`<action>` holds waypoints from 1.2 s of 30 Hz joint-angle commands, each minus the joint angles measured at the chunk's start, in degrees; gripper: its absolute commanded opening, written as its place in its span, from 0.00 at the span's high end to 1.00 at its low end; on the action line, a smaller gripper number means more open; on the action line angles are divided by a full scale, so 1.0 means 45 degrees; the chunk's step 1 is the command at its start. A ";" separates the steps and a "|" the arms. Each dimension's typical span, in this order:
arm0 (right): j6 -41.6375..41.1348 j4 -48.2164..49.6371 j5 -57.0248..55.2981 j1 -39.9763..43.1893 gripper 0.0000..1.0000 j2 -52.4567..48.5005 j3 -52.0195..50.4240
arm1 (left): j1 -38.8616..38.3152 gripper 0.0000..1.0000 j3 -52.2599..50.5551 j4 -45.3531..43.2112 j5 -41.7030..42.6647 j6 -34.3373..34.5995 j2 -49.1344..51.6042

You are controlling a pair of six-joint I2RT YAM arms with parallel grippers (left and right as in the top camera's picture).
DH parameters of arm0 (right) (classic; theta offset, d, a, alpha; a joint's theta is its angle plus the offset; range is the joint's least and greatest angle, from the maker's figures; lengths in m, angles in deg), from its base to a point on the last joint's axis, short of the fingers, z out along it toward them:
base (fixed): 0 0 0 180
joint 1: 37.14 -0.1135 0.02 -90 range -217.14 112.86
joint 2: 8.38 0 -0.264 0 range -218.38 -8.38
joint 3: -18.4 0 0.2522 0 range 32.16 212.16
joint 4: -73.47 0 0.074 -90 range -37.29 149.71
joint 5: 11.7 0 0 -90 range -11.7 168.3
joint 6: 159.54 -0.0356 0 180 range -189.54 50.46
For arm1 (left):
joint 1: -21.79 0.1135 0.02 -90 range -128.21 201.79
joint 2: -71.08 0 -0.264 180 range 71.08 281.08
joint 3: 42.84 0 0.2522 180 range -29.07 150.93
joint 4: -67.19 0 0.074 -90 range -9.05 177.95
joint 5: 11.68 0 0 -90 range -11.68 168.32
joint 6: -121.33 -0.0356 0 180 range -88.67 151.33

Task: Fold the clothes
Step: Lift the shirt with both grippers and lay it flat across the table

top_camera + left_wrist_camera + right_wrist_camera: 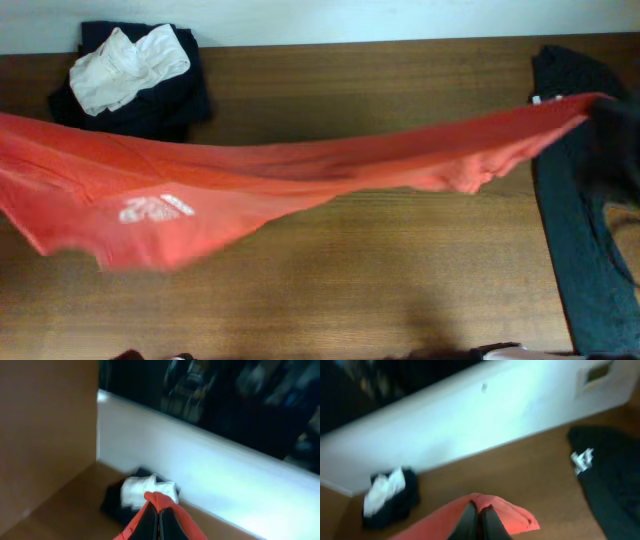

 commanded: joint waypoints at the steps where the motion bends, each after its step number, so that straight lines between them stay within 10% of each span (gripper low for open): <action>1: -0.0704 0.0291 -0.2093 0.0053 0.96 0.0481 0.0525 | 0.0019 1.00 0.0092 -0.1035 0.0816 0.0797 -0.0447; 12: -0.1025 0.0238 -0.2506 0.0214 0.96 -0.3483 0.0510 | -0.0092 1.00 -0.2210 -0.0957 0.2113 0.1263 0.3653; 21: -0.0772 0.2268 -0.0520 0.2234 0.96 -0.9850 0.0510 | -0.3609 1.00 -0.2778 -0.3385 0.1715 0.0539 1.0705; 33: -0.0204 0.3551 -0.0291 0.2875 0.95 -1.0414 -0.0345 | -0.4410 1.00 -0.2778 -0.5153 0.1083 0.0544 1.2531; 36: 0.0160 0.3609 0.0481 0.2871 0.54 -1.0423 -0.1001 | -0.4571 1.00 -0.2788 -0.4964 0.1069 0.0544 1.2556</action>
